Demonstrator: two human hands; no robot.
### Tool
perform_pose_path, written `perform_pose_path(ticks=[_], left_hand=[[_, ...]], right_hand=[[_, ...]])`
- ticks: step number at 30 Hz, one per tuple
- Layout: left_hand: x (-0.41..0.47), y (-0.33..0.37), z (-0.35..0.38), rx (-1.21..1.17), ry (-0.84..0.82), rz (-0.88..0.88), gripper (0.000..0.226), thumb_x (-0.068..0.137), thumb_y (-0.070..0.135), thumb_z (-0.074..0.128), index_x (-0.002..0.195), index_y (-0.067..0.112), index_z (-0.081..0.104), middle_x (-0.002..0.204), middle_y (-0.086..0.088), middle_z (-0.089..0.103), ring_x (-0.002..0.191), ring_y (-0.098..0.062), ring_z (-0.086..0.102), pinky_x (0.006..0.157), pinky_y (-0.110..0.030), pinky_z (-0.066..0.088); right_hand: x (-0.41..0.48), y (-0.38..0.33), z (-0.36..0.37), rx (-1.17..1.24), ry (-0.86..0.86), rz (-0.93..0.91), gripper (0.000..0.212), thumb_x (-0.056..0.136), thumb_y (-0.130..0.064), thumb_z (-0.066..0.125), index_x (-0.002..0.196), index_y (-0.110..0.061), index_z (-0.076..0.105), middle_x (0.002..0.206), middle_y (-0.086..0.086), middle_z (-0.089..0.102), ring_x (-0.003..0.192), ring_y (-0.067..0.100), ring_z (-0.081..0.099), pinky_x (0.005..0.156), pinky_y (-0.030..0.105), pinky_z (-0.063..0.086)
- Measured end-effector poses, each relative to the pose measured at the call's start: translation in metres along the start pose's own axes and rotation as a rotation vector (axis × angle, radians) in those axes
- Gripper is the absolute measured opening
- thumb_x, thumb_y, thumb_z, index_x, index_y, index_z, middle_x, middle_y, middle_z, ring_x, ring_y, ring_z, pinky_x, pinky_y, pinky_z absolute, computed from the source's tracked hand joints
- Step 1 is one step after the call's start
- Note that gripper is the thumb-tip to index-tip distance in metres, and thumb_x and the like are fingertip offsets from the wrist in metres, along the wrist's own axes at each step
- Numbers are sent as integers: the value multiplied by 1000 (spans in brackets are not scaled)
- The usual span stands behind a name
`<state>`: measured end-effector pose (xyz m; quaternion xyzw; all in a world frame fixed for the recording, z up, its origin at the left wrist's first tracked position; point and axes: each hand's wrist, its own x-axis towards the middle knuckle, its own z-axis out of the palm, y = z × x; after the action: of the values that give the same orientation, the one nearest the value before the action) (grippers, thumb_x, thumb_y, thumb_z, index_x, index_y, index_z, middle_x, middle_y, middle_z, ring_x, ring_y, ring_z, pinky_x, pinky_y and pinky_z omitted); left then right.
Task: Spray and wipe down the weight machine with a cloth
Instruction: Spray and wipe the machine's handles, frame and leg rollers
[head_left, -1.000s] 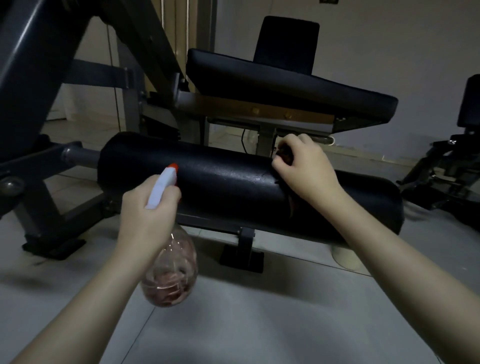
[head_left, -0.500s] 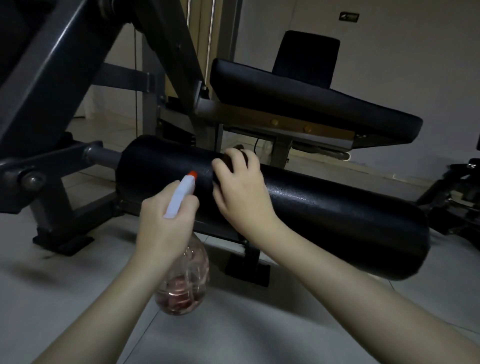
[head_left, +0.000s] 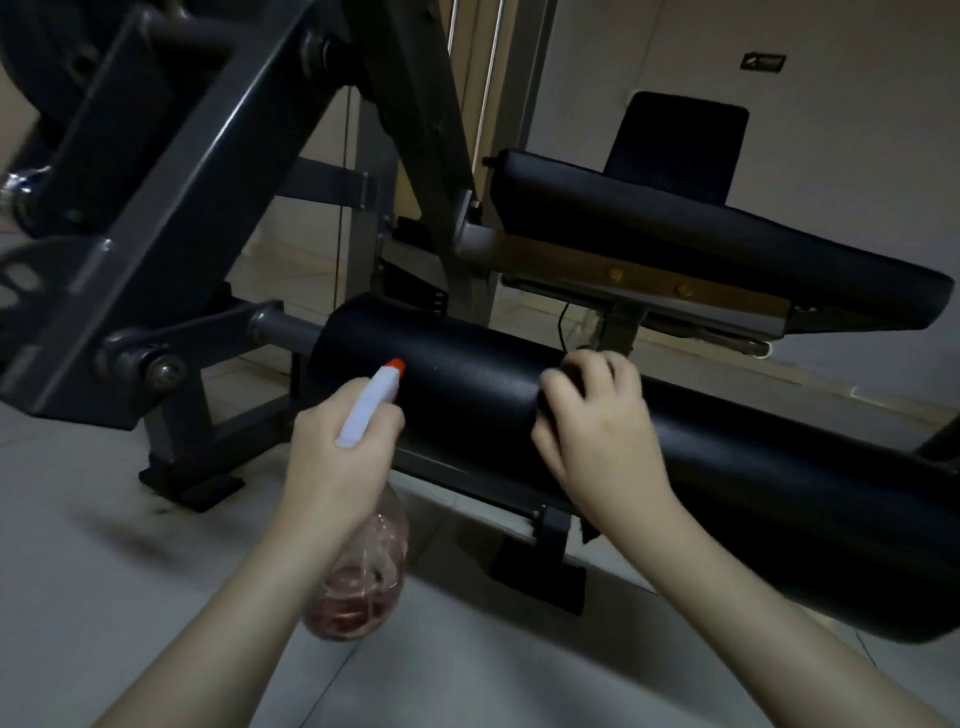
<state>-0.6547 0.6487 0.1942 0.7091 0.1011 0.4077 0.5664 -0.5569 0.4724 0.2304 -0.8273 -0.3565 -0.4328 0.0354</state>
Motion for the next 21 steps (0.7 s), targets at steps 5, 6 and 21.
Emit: perform_pose_path(ticks=[5, 6, 21], left_hand=[[14, 11, 10, -126, -26, -22, 23, 82, 31, 52, 99, 25, 66, 106, 7, 59, 100, -1, 52, 95, -28, 39], [17, 12, 12, -146, -29, -10, 11, 84, 30, 52, 89, 26, 62, 98, 7, 57, 92, 0, 52, 90, -28, 39], [17, -3, -24, -78, 102, -10, 29, 92, 11, 53, 71, 31, 54, 81, 8, 54, 67, 4, 48, 69, -21, 39]], right_hand=[[55, 11, 2, 182, -160, 225, 29, 92, -28, 46, 116, -12, 53, 117, 13, 49, 107, 35, 47, 87, 44, 44], [65, 8, 5, 238, -171, 228, 29, 92, -28, 47, 117, -13, 53, 119, 12, 49, 108, 34, 48, 90, 44, 43], [100, -27, 30, 287, -193, 39, 26, 92, -30, 47, 113, -15, 51, 115, 12, 49, 104, 33, 49, 78, 34, 38]])
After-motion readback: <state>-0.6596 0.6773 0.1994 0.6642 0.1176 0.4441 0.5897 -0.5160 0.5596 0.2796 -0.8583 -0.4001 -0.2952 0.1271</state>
